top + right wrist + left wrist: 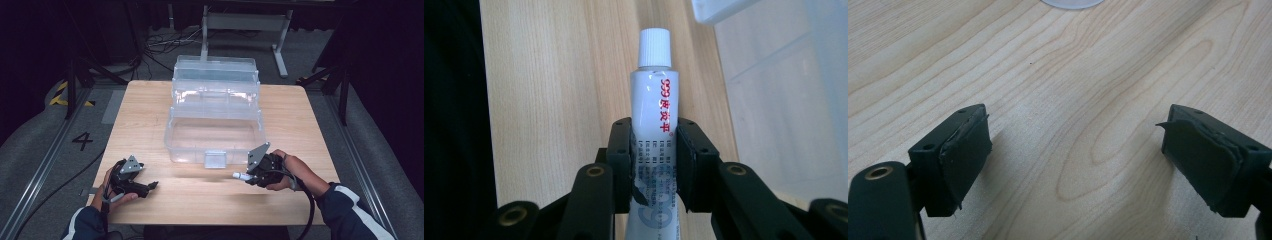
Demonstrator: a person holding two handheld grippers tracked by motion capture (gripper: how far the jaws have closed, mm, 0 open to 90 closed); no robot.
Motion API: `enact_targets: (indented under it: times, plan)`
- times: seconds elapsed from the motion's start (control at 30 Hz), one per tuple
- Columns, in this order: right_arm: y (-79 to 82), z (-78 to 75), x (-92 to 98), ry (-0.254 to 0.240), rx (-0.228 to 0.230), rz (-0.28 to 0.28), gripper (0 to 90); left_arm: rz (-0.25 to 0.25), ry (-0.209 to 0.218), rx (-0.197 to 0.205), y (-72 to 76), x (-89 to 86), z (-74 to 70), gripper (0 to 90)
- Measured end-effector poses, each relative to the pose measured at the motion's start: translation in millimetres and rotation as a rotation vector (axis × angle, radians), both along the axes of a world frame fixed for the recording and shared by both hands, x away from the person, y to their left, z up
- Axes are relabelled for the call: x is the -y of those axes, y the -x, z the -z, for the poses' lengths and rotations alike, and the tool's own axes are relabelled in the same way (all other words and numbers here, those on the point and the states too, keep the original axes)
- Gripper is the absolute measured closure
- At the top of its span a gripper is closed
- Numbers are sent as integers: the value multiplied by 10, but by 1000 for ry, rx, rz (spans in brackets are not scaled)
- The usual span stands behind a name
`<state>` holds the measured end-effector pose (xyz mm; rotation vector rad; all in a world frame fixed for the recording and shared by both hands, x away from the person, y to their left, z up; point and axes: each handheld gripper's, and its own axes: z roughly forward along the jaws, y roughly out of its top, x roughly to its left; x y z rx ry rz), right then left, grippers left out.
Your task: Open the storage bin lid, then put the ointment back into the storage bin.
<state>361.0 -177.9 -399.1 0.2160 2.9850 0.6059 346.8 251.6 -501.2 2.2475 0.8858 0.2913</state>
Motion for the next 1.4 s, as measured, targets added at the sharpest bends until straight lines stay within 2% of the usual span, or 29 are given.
enact_targets:
  times: [0.33, 0.57, 1.03, 1.4]
  plan:
    - [-37, -214, 68, -36, 34, 19, 715, 0, 0, 0, 0, 0, 0, 125]
    - [-129, -412, 125, -66, 72, 33, 714, 0, 0, 0, 0, 0, 0, 125]
    - [-277, -685, 90, -64, 120, 38, 714, 0, 0, 0, 0, 0, 0, 125]
    - [-403, -800, 17, -59, 138, 32, 714, 0, 0, -1, 1, 0, 0, 125]
